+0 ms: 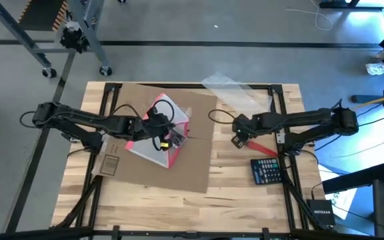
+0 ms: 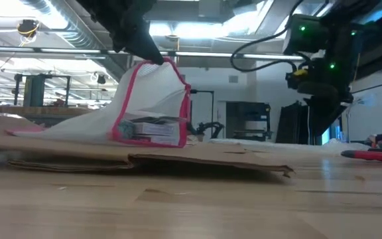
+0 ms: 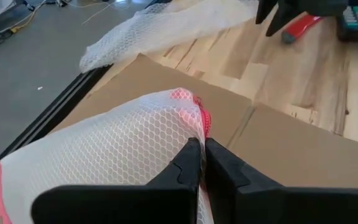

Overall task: Unpack boxes
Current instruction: Put the calculator into the white pouch

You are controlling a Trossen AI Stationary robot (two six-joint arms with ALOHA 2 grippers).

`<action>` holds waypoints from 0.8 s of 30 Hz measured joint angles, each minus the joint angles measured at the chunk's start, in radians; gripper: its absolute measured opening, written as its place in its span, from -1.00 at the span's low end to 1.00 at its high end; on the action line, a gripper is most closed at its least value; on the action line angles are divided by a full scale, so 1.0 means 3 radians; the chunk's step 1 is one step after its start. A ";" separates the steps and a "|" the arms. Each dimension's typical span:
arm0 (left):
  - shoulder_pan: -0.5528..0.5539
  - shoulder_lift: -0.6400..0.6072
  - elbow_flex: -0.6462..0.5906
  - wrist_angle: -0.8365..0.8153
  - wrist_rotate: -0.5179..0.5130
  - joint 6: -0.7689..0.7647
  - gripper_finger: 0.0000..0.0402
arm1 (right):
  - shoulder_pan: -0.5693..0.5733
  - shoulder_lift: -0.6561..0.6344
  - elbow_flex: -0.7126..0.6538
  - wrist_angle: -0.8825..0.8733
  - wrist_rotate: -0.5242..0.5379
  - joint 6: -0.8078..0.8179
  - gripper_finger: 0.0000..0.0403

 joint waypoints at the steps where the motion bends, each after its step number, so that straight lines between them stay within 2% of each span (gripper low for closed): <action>1: 0.0000 0.0000 0.0000 -0.0012 0.0001 -0.0018 -0.96 | -0.0049 0.0001 -0.0001 -0.0001 -0.0004 -0.0068 -0.11; 5: 0.0000 0.0000 0.0000 -0.0051 0.0004 -0.0036 -0.96 | -0.0215 0.0001 -0.0001 0.0080 0.0017 -0.0264 0.15; 9: 0.0000 -0.0001 0.0000 -0.0045 0.0003 -0.0008 -0.96 | -0.0310 0.0001 -0.0001 0.0188 -0.0002 -0.0351 0.28; 14: 0.0000 0.0000 0.0000 -0.0050 0.0006 0.0022 -0.96 | -0.0317 0.0006 -0.0001 0.0266 -0.0029 -0.0427 0.29; 24: 0.0000 -0.0001 0.0000 -0.0049 0.0005 0.0035 -0.96 | -0.0304 0.0008 0.0038 0.0237 -0.0488 -0.0413 0.26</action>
